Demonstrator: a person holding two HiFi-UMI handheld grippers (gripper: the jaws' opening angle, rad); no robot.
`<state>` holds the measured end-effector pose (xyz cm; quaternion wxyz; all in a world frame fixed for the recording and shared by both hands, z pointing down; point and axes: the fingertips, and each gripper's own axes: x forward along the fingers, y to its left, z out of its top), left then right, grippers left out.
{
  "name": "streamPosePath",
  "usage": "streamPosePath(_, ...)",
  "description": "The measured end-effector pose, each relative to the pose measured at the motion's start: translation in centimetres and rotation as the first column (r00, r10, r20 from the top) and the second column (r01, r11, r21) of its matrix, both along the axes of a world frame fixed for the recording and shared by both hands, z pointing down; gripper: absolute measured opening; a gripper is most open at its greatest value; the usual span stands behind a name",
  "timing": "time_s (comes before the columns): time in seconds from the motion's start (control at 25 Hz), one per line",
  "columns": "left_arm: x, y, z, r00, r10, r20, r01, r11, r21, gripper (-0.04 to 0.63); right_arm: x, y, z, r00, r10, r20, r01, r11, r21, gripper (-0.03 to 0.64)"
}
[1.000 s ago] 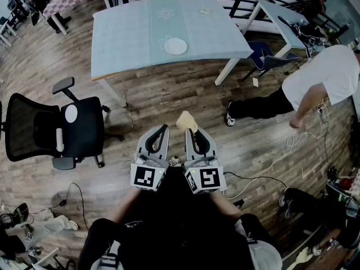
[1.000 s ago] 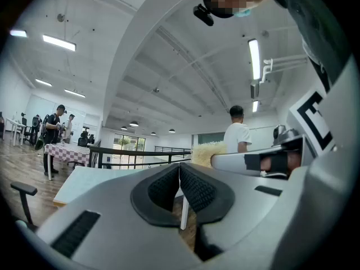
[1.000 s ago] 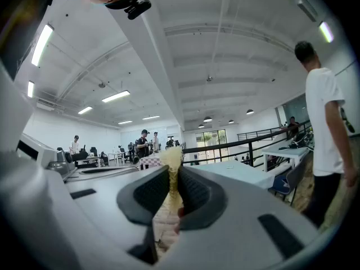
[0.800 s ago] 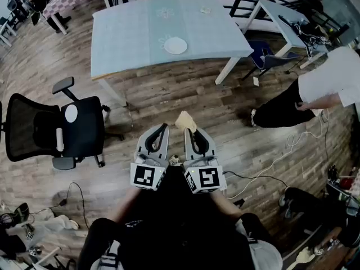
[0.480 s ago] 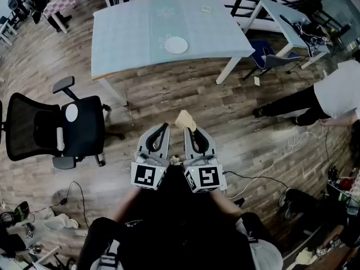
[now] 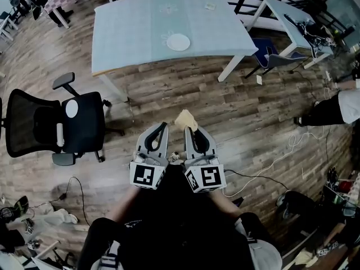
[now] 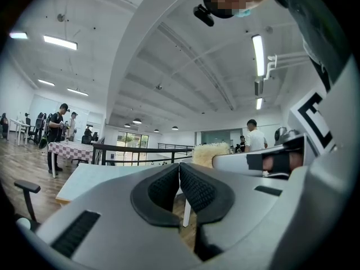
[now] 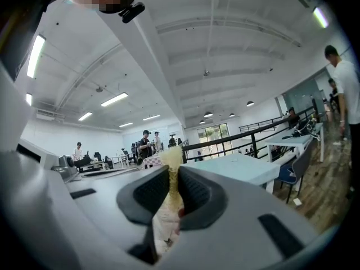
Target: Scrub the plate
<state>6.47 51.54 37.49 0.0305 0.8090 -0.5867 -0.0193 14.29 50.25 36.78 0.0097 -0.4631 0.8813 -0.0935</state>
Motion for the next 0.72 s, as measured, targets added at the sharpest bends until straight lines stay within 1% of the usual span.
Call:
streamPosePath(0.28, -0.9, -2.0, 0.4, 1.000, 0.006, -0.010, -0.006, 1.000, -0.006, 0.014, -0.5, -1.8, 0.2, 1.000, 0.015, 0.014, -0.015, 1.000, -0.012, 0.052)
streamPosePath(0.52, -1.3, -5.9, 0.3, 0.999, 0.047, -0.026, -0.047, 0.999, 0.001, 0.014, -0.9, -5.5, 0.4, 0.998, 0.063, 0.003, -0.062, 0.998, -0.023, 0.052)
streamPosePath(0.72, -2.9, -9.7, -0.1, 0.997, 0.068, -0.038, -0.068, 0.998, -0.004, 0.014, -2.9, -8.9, 0.6, 0.997, 0.077, -0.006, -0.077, 0.996, -0.043, 0.052)
